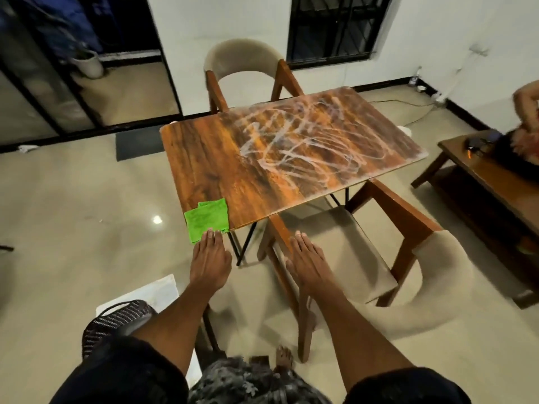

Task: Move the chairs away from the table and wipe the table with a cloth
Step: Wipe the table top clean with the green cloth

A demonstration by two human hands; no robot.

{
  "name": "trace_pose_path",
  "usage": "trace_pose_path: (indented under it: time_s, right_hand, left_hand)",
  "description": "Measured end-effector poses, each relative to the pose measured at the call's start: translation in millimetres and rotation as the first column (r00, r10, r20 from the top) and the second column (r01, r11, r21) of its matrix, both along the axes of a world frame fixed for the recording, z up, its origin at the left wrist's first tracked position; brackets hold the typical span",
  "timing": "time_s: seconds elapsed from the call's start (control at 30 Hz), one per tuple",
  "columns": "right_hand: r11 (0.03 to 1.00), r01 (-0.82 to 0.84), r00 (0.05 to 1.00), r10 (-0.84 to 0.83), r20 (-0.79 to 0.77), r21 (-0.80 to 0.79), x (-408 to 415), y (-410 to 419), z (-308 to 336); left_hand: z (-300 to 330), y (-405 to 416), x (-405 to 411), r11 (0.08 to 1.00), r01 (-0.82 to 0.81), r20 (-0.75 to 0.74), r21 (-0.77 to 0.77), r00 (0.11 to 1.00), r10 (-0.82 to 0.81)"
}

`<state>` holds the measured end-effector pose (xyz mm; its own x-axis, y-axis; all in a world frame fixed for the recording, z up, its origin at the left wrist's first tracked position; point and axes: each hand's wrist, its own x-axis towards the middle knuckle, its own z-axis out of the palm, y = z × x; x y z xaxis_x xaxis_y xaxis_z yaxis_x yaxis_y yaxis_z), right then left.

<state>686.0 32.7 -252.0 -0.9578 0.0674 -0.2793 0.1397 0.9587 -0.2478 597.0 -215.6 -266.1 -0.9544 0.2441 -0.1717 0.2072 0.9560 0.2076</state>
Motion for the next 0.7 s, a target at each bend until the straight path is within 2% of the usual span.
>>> trace_pose_path:
  time_s: [0.17, 0.3, 0.4, 0.5, 0.63, 0.7]
  right_hand:
    - [0.982, -0.190, 0.982, 0.189, 0.010, 0.017, -62, -19, -3]
    - [0.952, -0.306, 0.952, 0.306, 0.014, 0.018, -102, -36, -31]
    - [0.934, -0.358, 0.933, 0.358, 0.029, 0.005, -135, -55, -39]
    - [0.911, -0.406, 0.903, 0.413, 0.116, -0.078, -179, -79, -48]
    - [0.881, -0.452, 0.872, 0.469, 0.139, -0.137, -237, -119, -70]
    - [0.877, -0.457, 0.872, 0.475, 0.116, -0.152, -266, -141, -87]
  left_hand:
    - [-10, -21, -15, 0.988, -0.152, 0.019, 0.011, 0.988, 0.152]
    - [-30, -40, -32, 0.975, -0.221, 0.042, 0.006, 0.974, 0.221]
    - [-47, -56, -53, 0.965, -0.262, 0.080, -0.016, 0.962, 0.263]
    - [-63, -71, -87, 0.954, -0.299, 0.123, -0.015, 0.946, 0.299]
    - [-81, -77, -126, 0.911, -0.409, 0.159, 0.053, 0.904, 0.397]
    - [-101, -77, -139, 0.907, -0.412, 0.132, 0.085, 0.907, 0.400]
